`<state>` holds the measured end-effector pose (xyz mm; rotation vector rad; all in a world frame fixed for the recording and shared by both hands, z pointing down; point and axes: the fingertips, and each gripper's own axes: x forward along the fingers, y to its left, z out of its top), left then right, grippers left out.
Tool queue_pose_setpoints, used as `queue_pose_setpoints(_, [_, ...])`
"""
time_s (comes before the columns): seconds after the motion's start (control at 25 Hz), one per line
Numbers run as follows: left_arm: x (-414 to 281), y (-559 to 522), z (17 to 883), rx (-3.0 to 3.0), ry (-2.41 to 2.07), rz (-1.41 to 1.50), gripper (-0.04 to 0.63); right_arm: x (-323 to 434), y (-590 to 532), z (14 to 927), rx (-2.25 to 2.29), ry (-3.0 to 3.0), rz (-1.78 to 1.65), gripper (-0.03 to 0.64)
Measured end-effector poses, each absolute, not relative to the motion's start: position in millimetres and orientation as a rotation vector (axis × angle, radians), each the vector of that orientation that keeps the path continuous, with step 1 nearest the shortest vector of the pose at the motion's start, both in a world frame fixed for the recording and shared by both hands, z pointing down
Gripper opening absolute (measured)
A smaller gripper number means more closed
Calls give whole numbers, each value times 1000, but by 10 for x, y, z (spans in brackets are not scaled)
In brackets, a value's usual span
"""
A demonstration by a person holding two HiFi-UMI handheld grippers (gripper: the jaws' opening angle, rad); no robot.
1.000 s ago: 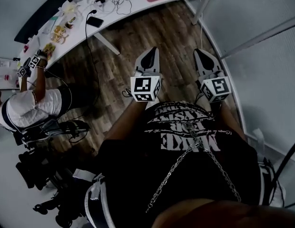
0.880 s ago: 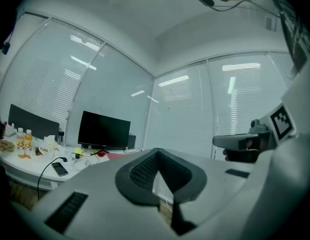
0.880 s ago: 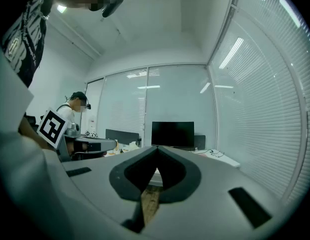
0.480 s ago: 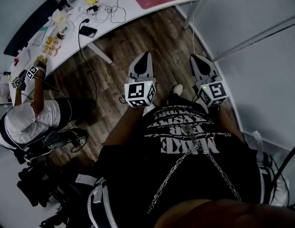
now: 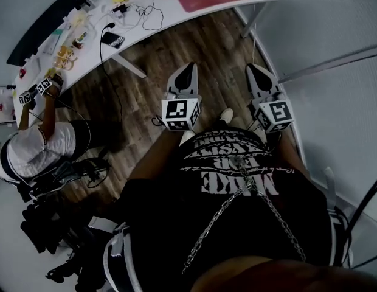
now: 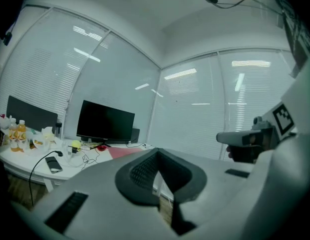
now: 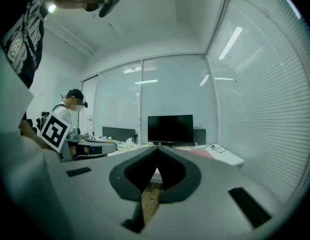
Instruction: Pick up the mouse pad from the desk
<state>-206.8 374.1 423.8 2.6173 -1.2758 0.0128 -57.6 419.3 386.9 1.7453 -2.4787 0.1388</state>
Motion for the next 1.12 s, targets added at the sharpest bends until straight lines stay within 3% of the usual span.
queue_pose_setpoints(0.56, [-1274, 2885, 4066, 2554, -1441, -26, -2, 456, 3274, 3766, 1711, -2477, 98, -3])
queue_pose_setpoints(1.12, [-333, 2731, 4074, 2565, -1436, 54, -2, 1242, 2985, 3895, 1669, -2554, 187, -3])
